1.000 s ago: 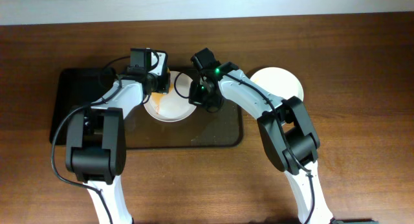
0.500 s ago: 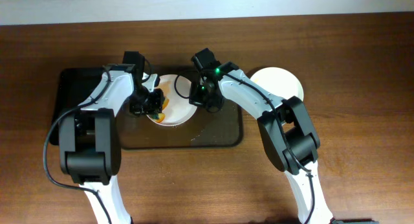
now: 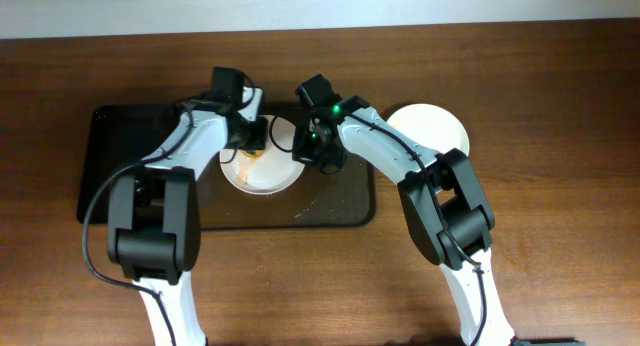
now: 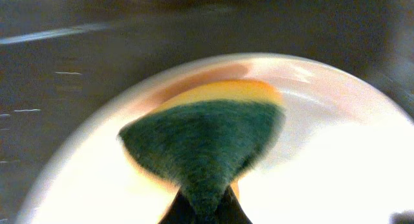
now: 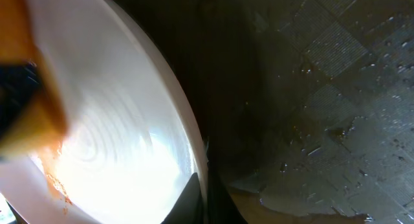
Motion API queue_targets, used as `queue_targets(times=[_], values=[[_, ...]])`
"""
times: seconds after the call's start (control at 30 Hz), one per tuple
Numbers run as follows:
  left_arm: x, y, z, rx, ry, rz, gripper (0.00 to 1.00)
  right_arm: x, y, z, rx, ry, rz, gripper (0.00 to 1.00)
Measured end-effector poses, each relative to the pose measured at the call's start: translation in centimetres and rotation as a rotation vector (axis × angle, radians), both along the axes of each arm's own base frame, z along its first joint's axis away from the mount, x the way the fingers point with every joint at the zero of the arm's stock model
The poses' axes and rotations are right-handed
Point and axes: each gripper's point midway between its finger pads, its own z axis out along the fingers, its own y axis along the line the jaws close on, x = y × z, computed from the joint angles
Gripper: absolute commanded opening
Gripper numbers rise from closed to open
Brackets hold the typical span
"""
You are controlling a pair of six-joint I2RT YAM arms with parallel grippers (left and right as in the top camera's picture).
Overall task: Clean dirty plates on tray and stack at the side
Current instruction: 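Scrub the last plate with the sponge in the left gripper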
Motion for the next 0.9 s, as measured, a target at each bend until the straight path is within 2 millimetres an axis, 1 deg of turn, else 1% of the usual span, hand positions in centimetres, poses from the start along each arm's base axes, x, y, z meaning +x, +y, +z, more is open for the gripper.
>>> queue_targets(times=[0.03, 0.1, 0.13, 0.17, 0.2, 0.23, 0.3, 0.37, 0.43, 0.47, 0.5, 0.53, 0.6, 0.67, 0.8, 0.9], values=[[-0.8, -1.2, -0.1, -0.010, 0.020, -0.056, 0.00, 0.0, 0.0, 0.0, 0.000, 0.000, 0.000, 0.04], [-2.5, -2.5, -0.2, -0.030, 0.073, -0.146, 0.00, 0.0, 0.0, 0.0, -0.001, 0.001, 0.001, 0.04], [-3.0, -2.6, -0.3, -0.037, 0.090, -0.166, 0.00, 0.0, 0.0, 0.0, -0.001, 0.001, 0.001, 0.04], [-4.3, -2.6, -0.3, -0.046, 0.140, -0.189, 0.00, 0.0, 0.0, 0.0, -0.002, 0.000, 0.003, 0.04], [-4.9, -2.6, -0.3, -0.051, 0.163, -0.202, 0.00, 0.0, 0.0, 0.0, -0.002, 0.000, 0.004, 0.04], [-5.5, -2.2, -0.4, -0.050, 0.196, -0.190, 0.01, 0.0, 0.0, 0.0, -0.002, 0.000, 0.004, 0.04], [-6.4, -0.7, -0.5, -0.009, 0.256, -0.095, 0.00, 0.0, 0.0, 0.0, -0.001, 0.000, 0.004, 0.04], [-6.8, 1.6, -0.5, 0.067, 0.292, 0.029, 0.01, 0.0, 0.0, 0.0, -0.001, 0.000, 0.004, 0.04], [-6.5, 4.4, -0.5, 0.147, 0.291, 0.167, 0.01, 0.0, 0.0, 0.0, -0.001, 0.000, 0.004, 0.04], [-6.2, 5.5, -0.5, 0.177, 0.280, 0.221, 0.00, 0.0, 0.0, 0.0, -0.001, 0.000, 0.004, 0.04], [-5.6, 6.2, -0.4, 0.199, 0.253, 0.265, 0.00, -0.1, 0.0, 0.0, 0.000, -0.001, 0.008, 0.04], [-4.5, 6.7, -0.3, 0.213, 0.204, 0.306, 0.00, -0.1, 0.1, 0.0, 0.002, -0.002, 0.016, 0.04], [-2.9, 6.9, -0.1, 0.221, 0.131, 0.344, 0.01, -0.1, 0.2, 0.1, 0.009, -0.003, 0.026, 0.04], [-2.3, 7.0, -0.1, 0.228, 0.104, 0.362, 0.01, -0.1, 0.5, 0.1, 0.023, -0.004, 0.036, 0.04], [-2.6, 7.0, -0.3, 0.218, 0.111, 0.326, 0.01, -0.1, 0.4, 0.2, 0.040, 0.002, 0.043, 0.04], [-3.7, 6.9, -0.6, 0.191, 0.146, 0.293, 0.00, -0.1, 0.4, 0.3, 0.071, 0.018, 0.053, 0.04]])
